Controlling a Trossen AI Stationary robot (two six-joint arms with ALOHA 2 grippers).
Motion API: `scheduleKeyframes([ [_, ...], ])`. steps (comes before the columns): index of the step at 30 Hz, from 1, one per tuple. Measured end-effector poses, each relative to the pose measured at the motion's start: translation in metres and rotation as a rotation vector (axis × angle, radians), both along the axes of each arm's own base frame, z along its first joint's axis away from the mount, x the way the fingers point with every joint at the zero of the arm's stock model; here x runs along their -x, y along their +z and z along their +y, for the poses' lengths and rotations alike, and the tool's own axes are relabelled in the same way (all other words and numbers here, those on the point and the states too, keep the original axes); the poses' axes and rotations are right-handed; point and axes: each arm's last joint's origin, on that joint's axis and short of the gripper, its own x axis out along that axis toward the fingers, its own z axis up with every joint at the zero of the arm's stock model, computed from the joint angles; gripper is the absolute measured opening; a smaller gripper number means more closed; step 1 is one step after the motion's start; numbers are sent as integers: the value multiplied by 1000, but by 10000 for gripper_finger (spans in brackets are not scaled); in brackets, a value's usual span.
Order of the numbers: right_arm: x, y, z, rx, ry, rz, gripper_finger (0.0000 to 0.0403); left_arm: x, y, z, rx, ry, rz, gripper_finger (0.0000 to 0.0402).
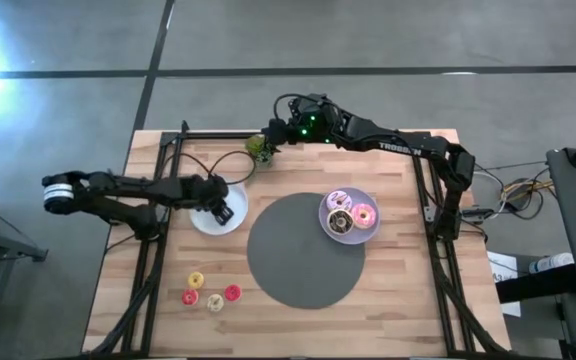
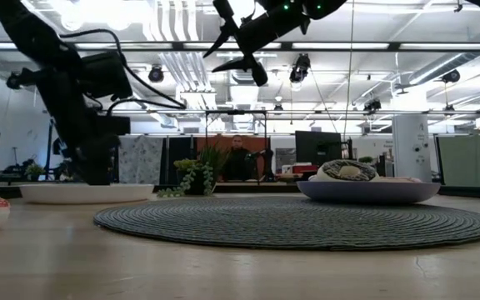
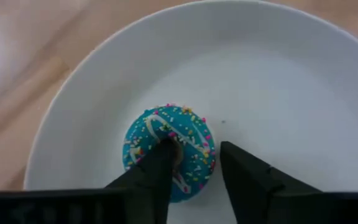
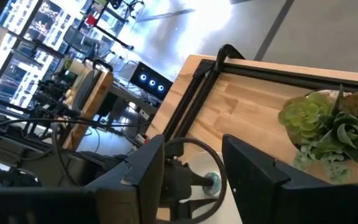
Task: Pick & Place donuts
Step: Put the small blue donut on the white plate
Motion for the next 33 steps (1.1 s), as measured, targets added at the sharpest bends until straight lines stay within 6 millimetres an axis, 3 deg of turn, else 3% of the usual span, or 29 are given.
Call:
scheduleKeyframes([
  [9, 1, -2, 0, -1, 1, 20, 155, 3, 14, -3, 78, -46, -8, 154],
  [20, 3, -6, -1, -4, 34, 63, 155, 2, 61, -4, 49, -78, -120, 156],
  [23, 5, -9, 0, -11, 40, 105, 155, 8, 56, -5, 52, -73, -98, 156],
  [28, 5, -10, 0, -12, 42, 116, 155, 17, 29, -8, 73, -70, -52, 156],
  [33, 5, -10, 0, -9, 45, 117, 155, 16, 17, -11, 169, -71, -124, 156],
])
